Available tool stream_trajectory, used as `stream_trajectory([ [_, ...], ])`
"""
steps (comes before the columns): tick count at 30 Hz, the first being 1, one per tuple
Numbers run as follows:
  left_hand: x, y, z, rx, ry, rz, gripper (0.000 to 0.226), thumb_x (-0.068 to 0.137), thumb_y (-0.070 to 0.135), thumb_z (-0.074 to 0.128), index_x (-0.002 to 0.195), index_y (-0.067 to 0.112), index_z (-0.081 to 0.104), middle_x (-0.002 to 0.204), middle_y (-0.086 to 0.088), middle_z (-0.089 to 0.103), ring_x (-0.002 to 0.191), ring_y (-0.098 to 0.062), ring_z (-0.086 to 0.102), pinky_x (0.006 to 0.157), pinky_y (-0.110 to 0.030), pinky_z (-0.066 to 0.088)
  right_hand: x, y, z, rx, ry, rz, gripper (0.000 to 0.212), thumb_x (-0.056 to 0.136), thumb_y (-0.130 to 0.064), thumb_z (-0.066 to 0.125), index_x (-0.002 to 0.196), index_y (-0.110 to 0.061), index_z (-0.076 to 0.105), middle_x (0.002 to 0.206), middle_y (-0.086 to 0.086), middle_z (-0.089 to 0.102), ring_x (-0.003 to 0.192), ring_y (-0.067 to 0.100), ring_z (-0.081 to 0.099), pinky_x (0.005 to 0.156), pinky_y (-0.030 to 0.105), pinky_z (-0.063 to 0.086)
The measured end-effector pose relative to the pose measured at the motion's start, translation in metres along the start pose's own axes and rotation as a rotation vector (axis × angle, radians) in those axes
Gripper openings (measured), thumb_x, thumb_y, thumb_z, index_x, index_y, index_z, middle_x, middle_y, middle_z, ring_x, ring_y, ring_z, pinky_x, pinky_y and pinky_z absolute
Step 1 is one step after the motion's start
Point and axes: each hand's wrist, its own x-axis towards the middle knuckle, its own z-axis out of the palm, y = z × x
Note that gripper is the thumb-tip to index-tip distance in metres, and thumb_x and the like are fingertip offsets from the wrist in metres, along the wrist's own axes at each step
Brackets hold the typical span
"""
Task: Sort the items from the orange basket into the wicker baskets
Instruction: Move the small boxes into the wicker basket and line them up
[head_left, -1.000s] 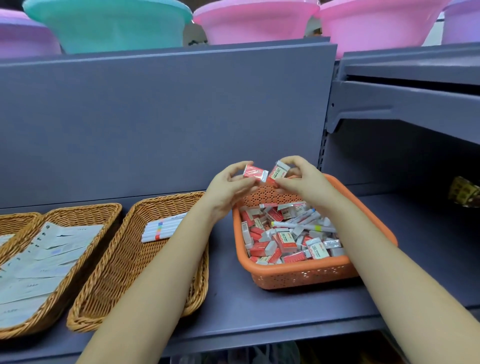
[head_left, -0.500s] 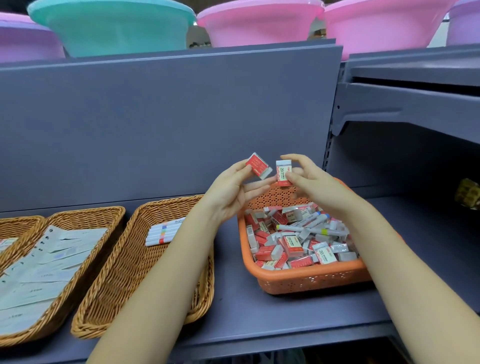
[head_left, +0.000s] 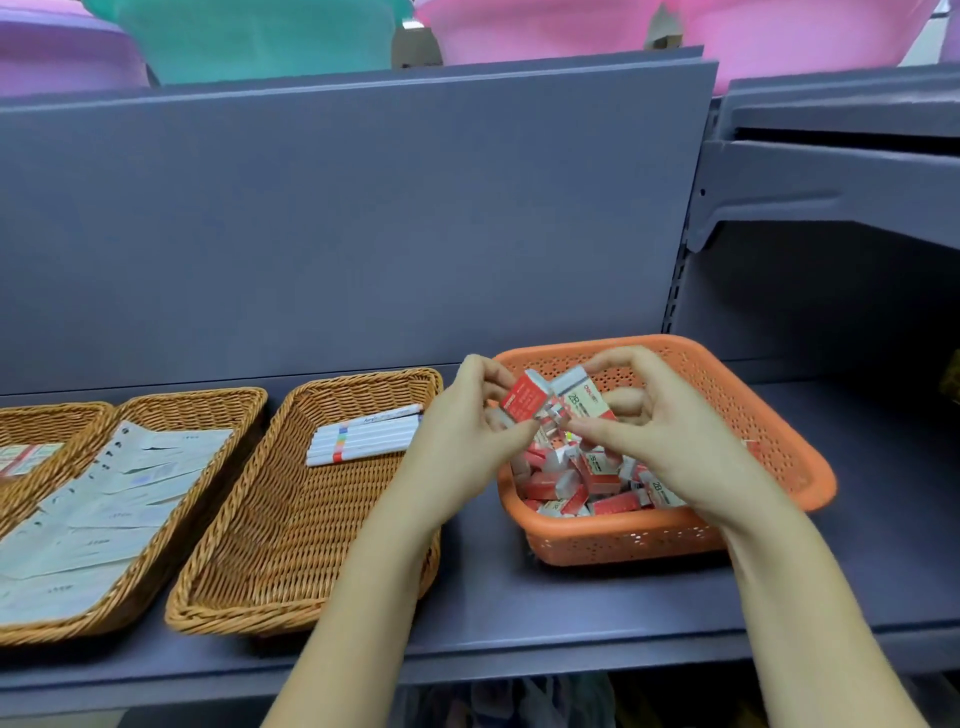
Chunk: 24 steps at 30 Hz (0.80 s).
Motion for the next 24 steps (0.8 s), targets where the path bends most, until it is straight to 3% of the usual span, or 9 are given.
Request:
stream_trajectory([
  [2,-0.013,0.001,-0.001,0.050,0.002,0.044,0.031,0.079,0.011,0.069,0.094,0.026,0.046,0.092,0.011,0.062,0.062,0.000,0.050,0.065,-0.024,0.042,-0.009,0.004,0.001,-0.031,-0.030,-0.011,0.033,0.082,-0.016,0.071,0.103,-0.031,0.051,0.082,0.007,0.073,0.063,0.026,0.064,0.065,0.039,0.048],
  [5,-0.030,0.002,-0.002,-0.006,-0.016,0.081,0.029,0.078,0.011,0.068,0.095,0.026,0.051,0.090,0.014,0.062,0.074,-0.011,0.056,0.071,-0.028,0.048,-0.022,0.004,0.001,-0.048,-0.056,-0.028,0.029,0.086,-0.014,0.065,0.105,-0.031,0.051,0.086,0.002,0.072,0.069,0.022,0.069,0.068,0.031,0.052],
  [7,-0.039,0.002,-0.003,-0.034,-0.004,0.095,0.029,0.077,0.010,0.070,0.095,0.027,0.055,0.090,0.016,0.062,0.074,-0.017,0.056,0.070,-0.028,0.047,-0.027,0.005,0.000,-0.052,-0.066,-0.030,0.030,0.087,-0.011,0.063,0.105,-0.032,0.053,0.093,0.004,0.071,0.081,0.032,0.068,0.080,0.047,0.053],
  [9,-0.045,0.001,-0.006,-0.036,0.005,0.105,0.030,0.078,0.007,0.071,0.096,0.027,0.058,0.089,0.020,0.062,0.069,-0.008,0.051,0.067,-0.021,0.044,-0.031,0.007,-0.001,-0.059,-0.071,-0.026,0.032,0.087,-0.009,0.062,0.106,-0.034,0.055,0.097,0.002,0.071,0.086,0.037,0.067,0.086,0.057,0.050],
  [11,-0.051,-0.001,-0.010,-0.034,0.005,0.108,0.032,0.078,0.006,0.072,0.098,0.028,0.061,0.087,0.022,0.060,0.066,-0.002,0.046,0.064,-0.015,0.040,-0.034,0.008,0.000,-0.069,-0.073,-0.038,0.034,0.087,-0.007,0.063,0.107,-0.034,0.058,0.101,-0.004,0.069,0.091,0.035,0.066,0.087,0.055,0.050],
  [15,-0.055,-0.008,-0.014,0.002,0.027,0.117,0.032,0.077,0.012,0.076,0.099,0.031,0.065,0.087,0.011,0.062,0.067,-0.006,0.046,0.065,-0.016,0.040,-0.036,0.010,0.001,-0.085,-0.112,-0.046,0.036,0.085,-0.010,0.068,0.107,-0.038,0.064,0.107,-0.006,0.065,0.092,0.040,0.060,0.084,0.053,0.051],
  [19,-0.057,-0.009,-0.018,0.033,0.015,0.161,0.031,0.073,0.030,0.073,0.103,0.034,0.067,0.094,0.004,0.062,0.076,-0.009,0.053,0.069,-0.015,0.043,-0.035,0.007,0.000,-0.157,-0.088,-0.096,0.043,0.080,-0.006,0.071,0.102,-0.043,0.065,0.105,-0.006,0.057,0.088,0.030,0.058,0.076,0.036,0.051],
  [21,-0.057,-0.008,-0.019,-0.026,0.004,0.119,0.029,0.074,0.034,0.075,0.102,0.035,0.067,0.093,0.001,0.065,0.076,-0.007,0.055,0.070,-0.018,0.045,-0.034,0.007,0.001,-0.189,-0.058,-0.113,0.047,0.081,-0.003,0.070,0.102,-0.045,0.063,0.104,-0.005,0.057,0.086,0.027,0.058,0.075,0.036,0.051],
  [24,-0.057,-0.006,-0.016,-0.177,0.000,0.018,0.017,0.078,0.036,0.069,0.094,0.030,0.069,0.080,0.003,0.067,0.062,-0.004,0.051,0.057,-0.019,0.043,-0.033,0.006,0.002,-0.170,-0.005,-0.123,0.046,0.080,-0.001,0.069,0.101,-0.042,0.064,0.106,0.001,0.061,0.076,0.018,0.059,0.075,0.036,0.053],
])
